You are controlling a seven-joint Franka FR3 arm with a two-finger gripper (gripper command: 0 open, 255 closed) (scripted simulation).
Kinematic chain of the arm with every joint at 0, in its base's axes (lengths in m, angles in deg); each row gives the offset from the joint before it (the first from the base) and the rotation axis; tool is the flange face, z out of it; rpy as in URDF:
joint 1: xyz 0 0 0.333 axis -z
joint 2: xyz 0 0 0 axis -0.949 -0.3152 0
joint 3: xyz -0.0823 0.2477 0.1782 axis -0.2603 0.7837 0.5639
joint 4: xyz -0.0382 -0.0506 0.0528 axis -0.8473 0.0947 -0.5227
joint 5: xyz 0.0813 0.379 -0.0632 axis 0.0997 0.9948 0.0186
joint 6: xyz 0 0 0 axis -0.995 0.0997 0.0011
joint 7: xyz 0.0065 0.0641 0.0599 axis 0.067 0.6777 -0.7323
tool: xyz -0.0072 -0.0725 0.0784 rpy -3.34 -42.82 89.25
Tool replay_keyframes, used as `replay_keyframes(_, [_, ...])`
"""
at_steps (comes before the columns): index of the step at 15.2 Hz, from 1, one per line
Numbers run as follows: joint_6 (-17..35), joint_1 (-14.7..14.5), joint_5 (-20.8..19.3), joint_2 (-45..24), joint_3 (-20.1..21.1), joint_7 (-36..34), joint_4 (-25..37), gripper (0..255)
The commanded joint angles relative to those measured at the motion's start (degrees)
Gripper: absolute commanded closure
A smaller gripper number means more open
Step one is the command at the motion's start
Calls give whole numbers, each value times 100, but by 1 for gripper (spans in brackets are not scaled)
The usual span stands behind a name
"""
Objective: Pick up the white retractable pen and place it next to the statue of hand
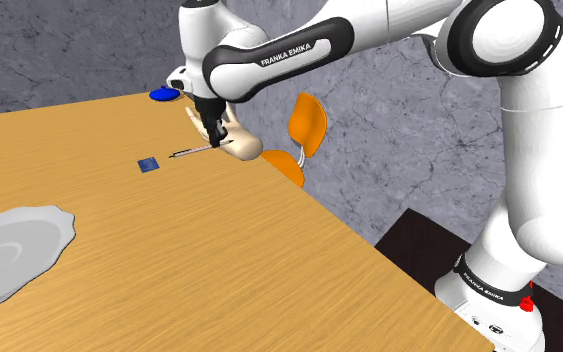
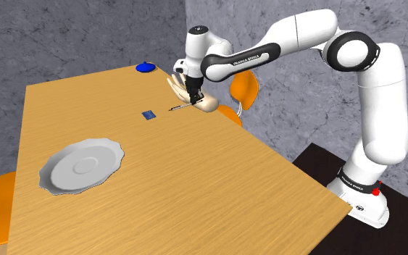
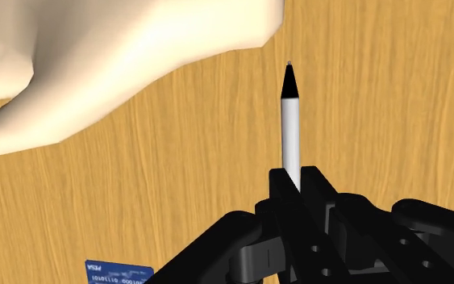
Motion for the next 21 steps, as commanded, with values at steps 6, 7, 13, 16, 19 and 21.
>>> replay_keyframes(6, [438,-3,-120,-139,-53,-157,-322,255])
replay_keyframes(7, [499,-4,-139,-163,-62,-180,-362,255])
replay_keyframes(13, [851,-22,-263,-326,-124,-321,-572,255])
replay_keyframes(16, [1019,-36,-330,-421,-160,-394,-657,255])
replay_keyframes(19, [1051,-39,-344,-440,-167,-408,-672,255])
replay_keyframes(21, [1051,-39,-344,-440,-167,-408,-671,255])
